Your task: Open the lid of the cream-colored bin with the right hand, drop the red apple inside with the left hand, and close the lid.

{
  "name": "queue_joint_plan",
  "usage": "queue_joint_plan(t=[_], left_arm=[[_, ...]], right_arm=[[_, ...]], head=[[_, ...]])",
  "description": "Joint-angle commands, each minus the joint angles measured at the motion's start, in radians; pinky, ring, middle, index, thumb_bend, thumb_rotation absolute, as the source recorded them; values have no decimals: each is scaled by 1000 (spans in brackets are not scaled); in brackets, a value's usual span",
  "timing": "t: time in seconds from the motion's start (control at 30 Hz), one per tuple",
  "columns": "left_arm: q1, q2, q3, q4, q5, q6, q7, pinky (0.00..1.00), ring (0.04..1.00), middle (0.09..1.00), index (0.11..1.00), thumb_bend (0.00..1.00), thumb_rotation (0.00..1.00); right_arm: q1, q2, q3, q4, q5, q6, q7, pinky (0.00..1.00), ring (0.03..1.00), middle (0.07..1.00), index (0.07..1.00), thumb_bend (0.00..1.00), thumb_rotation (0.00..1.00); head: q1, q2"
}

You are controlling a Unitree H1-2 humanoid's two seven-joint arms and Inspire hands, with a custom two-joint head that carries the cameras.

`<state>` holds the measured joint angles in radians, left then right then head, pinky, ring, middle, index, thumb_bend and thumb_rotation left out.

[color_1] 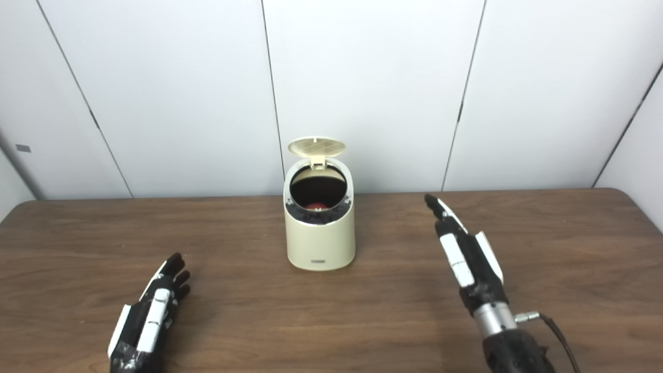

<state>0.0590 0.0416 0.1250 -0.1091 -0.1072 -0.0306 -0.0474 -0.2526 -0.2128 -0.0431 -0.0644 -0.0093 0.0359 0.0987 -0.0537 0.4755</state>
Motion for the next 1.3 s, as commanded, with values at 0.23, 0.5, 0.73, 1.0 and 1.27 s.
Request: queue_joint_plan(t=[0.23,0.5,0.73,1.0,1.27], left_arm=[[3,-3,-38,38,9,-62,-12,944,933,954,962,483,880],[8,-25,-40,61,7,-90,3,936,927,945,961,557,990],[14,-43,-38,48,-3,-69,9,939,934,958,977,563,1000],[11,-50,-42,54,7,-72,16,974,956,969,983,539,984],[4,-55,-43,58,19,-61,28,969,961,973,999,547,990]], right_arm=[[-218,-19,37,-16,-37,123,12,1000,1000,972,901,588,990],[-375,27,70,30,-119,212,-19,857,939,940,864,559,972],[-469,-16,171,64,-271,242,-2,854,931,931,857,616,1000],[-526,-21,218,101,-336,234,13,852,894,886,837,579,1000],[-472,-41,256,75,-377,167,19,843,903,891,811,561,1000]], head=[[2,-2],[6,-2],[14,0],[17,-3],[20,-5]])
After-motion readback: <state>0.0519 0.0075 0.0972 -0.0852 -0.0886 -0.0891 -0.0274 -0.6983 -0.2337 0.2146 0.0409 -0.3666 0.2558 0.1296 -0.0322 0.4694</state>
